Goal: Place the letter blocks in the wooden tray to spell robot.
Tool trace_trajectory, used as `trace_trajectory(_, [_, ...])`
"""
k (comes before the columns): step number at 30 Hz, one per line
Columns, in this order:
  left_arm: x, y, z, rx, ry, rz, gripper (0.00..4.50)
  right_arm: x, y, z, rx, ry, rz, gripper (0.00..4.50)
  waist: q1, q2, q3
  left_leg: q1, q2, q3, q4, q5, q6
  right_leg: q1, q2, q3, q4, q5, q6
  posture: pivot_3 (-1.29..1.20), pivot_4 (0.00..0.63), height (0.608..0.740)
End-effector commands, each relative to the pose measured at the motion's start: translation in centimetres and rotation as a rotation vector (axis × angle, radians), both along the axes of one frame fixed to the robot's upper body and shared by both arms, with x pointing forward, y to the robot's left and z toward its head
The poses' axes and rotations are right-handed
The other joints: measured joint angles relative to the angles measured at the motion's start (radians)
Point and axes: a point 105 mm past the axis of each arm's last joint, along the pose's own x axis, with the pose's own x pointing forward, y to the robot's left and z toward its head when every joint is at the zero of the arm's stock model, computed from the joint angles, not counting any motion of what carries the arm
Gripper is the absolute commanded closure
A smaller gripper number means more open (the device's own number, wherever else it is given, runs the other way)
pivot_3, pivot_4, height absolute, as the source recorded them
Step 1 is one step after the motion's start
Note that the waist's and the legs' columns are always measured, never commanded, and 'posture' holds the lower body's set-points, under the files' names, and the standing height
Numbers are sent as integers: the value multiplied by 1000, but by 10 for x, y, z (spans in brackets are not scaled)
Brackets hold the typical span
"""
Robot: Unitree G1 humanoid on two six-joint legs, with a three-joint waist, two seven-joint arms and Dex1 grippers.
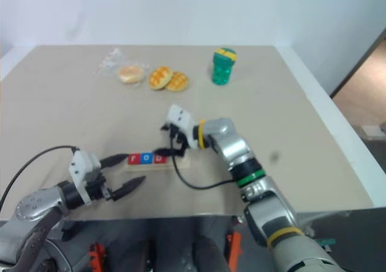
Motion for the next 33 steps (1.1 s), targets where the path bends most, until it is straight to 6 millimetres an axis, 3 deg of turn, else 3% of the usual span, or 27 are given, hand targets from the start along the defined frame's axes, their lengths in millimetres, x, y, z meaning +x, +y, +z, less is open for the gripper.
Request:
trace_trajectory(1, [-6, -6, 10, 19, -52, -59, 0, 6, -28, 16, 35, -24, -50, 67, 0, 0, 0, 0, 0, 0, 0, 0, 0, 0, 0, 0, 0, 0, 0, 0, 150, 740])
trace_trajectory(8, [-1, -8, 8, 25, -54, -74, 0, 18, -72, -3, -69, -46, -184, 67, -2, 0, 0, 0, 0, 1, -1, 0, 0, 0, 1, 2, 0, 0, 0, 0, 150, 740])
trace_trajectory(17, [2, -10, 5, 43, -64, -82, 0, 17, -71, -30, -35, -26, -400, 67, -5, 0, 0, 1, 2, 0, -1, 0, 0, 0, 4, 3, 1, 0, 0, 0, 150, 740])
trace_trajectory(27, [2, -10, 0, 55, -61, -81, 0, 27, -81, -35, 23, -16, -662, 67, -5, 0, 0, 0, 1, 1, 1, 0, 0, 0, 3, 5, 1, 0, 2, 0, 150, 740])
trace_trajectory(33, [1, -8, -3, 66, -59, -81, 0, 17, -69, -38, 54, 35, -732, 67, -5, 0, 0, 0, 1, 1, 0, 0, 0, 0, 4, 5, 1, 0, 2, 0, 150, 740])
